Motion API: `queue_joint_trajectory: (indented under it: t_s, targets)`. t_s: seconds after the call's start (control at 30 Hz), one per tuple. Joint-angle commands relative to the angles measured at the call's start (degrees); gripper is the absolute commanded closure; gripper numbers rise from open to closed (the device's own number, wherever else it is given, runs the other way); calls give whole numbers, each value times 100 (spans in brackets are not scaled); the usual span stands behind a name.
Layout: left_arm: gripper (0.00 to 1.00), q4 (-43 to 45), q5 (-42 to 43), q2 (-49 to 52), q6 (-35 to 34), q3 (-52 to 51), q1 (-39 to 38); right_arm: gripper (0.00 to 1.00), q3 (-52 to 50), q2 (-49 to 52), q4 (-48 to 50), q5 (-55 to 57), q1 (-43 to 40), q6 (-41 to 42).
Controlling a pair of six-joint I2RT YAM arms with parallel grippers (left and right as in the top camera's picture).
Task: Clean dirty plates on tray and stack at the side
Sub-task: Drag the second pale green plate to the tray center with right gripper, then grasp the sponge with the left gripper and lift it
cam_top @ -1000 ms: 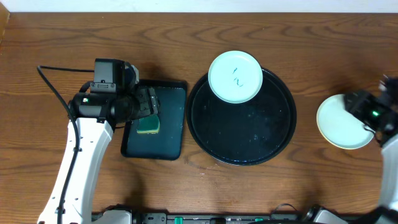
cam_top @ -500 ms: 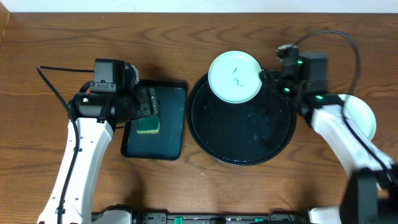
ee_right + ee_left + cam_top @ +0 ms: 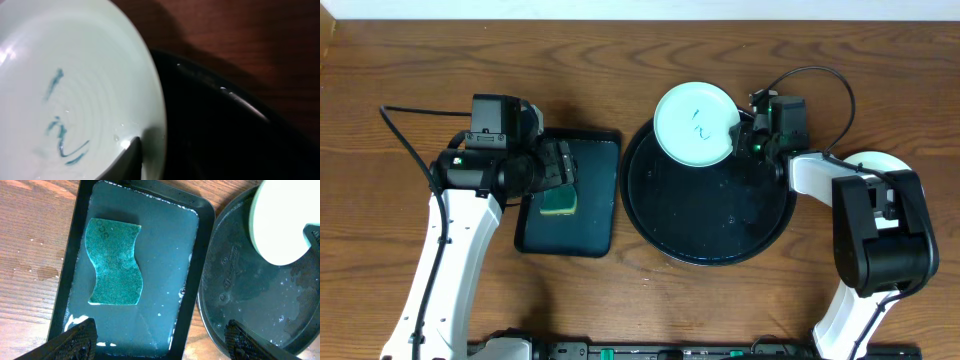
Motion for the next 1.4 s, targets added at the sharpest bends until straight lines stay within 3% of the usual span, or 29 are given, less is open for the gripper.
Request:
queue_joint_trajectory:
  t_s: [0.0, 0.03, 0.27, 0.5, 0.67, 0.87, 0.97, 1.0, 1.17, 1.37]
  targets:
    - [18, -13, 50, 22, -4, 109, 9, 95, 2, 133, -39, -111, 17, 232]
    - [18, -13, 50, 22, -4, 109, 9, 99, 0, 129, -61, -114, 17, 234]
    - [18, -13, 50, 22, -4, 109, 9, 99, 2, -693, -977, 4, -66, 308]
    - [18, -13, 50, 22, -4, 109, 9, 99, 0, -2393, -3303, 472, -68, 33]
    - [18, 0, 17, 22, 0, 109, 11, 99, -129, -2566, -4793, 564, 146, 424]
    - [18, 28, -26, 22, -203, 109, 9, 98, -835, -2511, -4061, 671, 332, 1084]
    - [18, -245, 157, 22, -348, 109, 9, 75, -817, -2533, -3711, 774, 321, 636]
    - [18, -271, 157, 22, -348, 109, 9, 72, -787, -2553, -3635, 791, 317, 352]
    - [18, -348, 155, 20, -345, 109, 9, 66, -487, -2798, -3755, 874, 289, -562]
    - [18, -380, 114, 22, -319, 109, 9, 64, -396, -3550, -3956, 870, 284, -632]
